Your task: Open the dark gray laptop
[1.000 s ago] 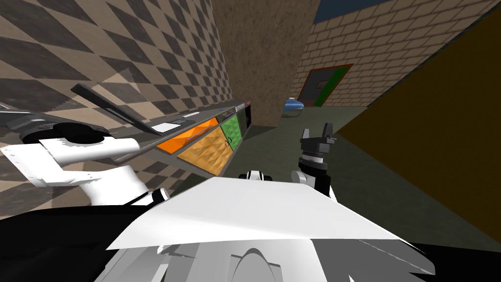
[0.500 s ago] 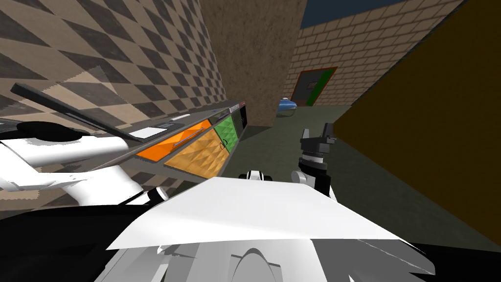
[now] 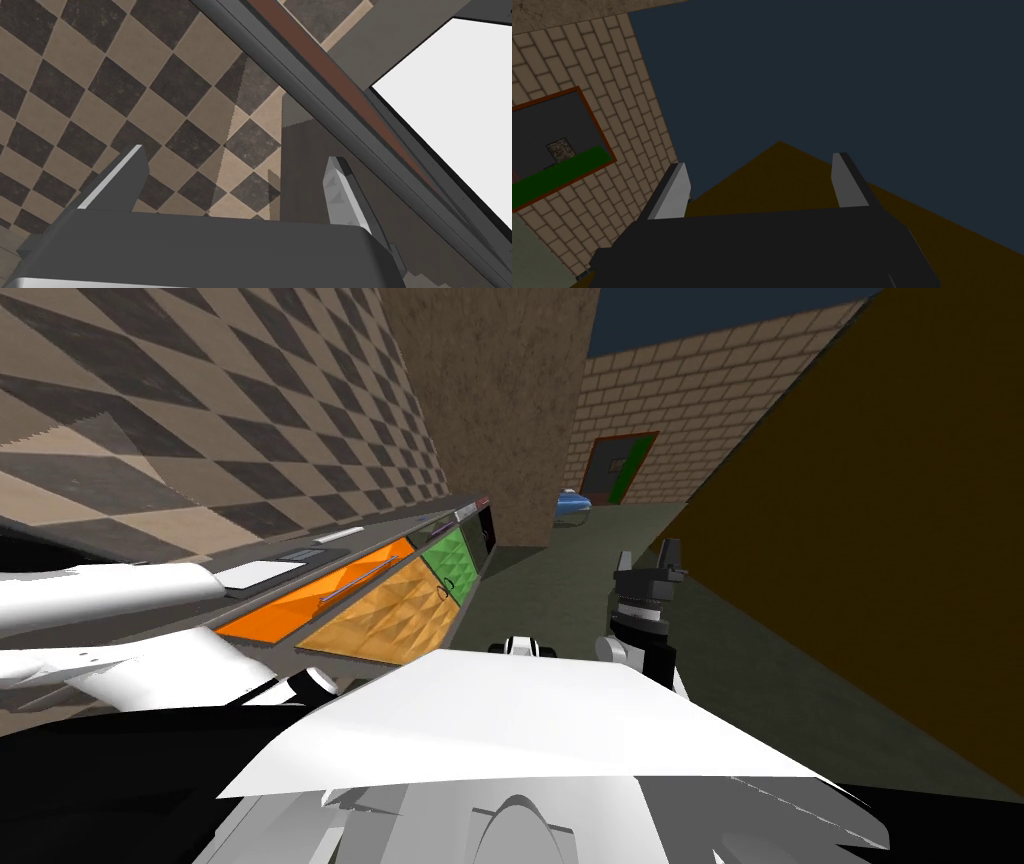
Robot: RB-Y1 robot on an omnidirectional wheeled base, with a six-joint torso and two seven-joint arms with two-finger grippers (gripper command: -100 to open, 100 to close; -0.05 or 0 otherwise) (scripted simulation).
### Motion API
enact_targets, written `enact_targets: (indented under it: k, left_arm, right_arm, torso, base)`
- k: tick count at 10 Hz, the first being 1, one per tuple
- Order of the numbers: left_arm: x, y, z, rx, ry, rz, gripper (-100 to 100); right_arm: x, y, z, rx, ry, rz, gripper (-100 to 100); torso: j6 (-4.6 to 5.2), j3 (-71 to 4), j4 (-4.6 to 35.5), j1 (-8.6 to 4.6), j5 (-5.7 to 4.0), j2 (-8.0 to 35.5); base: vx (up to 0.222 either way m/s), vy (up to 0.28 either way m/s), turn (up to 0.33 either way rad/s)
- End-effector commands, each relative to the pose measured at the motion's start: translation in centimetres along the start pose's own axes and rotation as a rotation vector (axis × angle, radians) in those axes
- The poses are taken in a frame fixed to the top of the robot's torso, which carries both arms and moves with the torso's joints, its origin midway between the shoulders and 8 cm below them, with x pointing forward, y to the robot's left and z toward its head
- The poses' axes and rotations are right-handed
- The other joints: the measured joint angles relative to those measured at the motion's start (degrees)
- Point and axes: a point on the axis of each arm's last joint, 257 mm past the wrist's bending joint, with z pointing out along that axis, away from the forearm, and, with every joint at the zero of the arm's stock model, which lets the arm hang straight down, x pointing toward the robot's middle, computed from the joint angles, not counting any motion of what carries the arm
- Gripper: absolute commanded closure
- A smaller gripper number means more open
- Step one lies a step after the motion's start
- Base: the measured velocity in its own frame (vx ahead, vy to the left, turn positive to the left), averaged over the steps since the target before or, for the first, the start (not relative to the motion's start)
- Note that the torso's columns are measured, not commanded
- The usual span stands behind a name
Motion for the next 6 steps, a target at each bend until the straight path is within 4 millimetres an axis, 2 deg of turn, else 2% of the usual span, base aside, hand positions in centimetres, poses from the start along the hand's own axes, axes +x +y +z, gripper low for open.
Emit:
enact_targets:
  k: [1, 3, 5, 6]
  left_arm:
    - [-2.3, -0.7, 0.5, -0.011, -0.088, -0.079, -100]
    - [-3.5, -1.4, 0.8, -0.011, -0.137, -0.127, -100]
    - [-2.8, -1.9, 0.6, -0.006, -0.127, -0.114, -100]
    - [-2.9, -1.6, 0.6, -0.007, -0.125, -0.113, -100]
  right_arm:
    - [0.0, 0.0, 0.0, 0.000, 0.000, 0.000, 0]
    - [0.0, 0.0, 0.0, 0.000, 0.000, 0.000, 0]
    - [0.0, 0.0, 0.0, 0.000, 0.000, 0.000, 0]
    - [0.0, 0.0, 0.0, 0.000, 0.000, 0.000, 0]
  torso:
    - [0.10, -0.1, -0.1, 0.00, 0.00, -0.2]
    - [0.01, -0.1, -0.1, 0.02, 0.01, -0.2]
    - [-0.11, 0.0, 0.0, 0.11, -0.01, 0.0]
    - [-0.17, 0.1, 0.1, 0.46, 0.07, 0.2]
  base:
    - [0.052, -0.044, -0.161]
    - [0.046, -0.041, -0.113]
    - [0.002, 0.047, -0.010]
    - [-0.008, 0.071, -0.008]
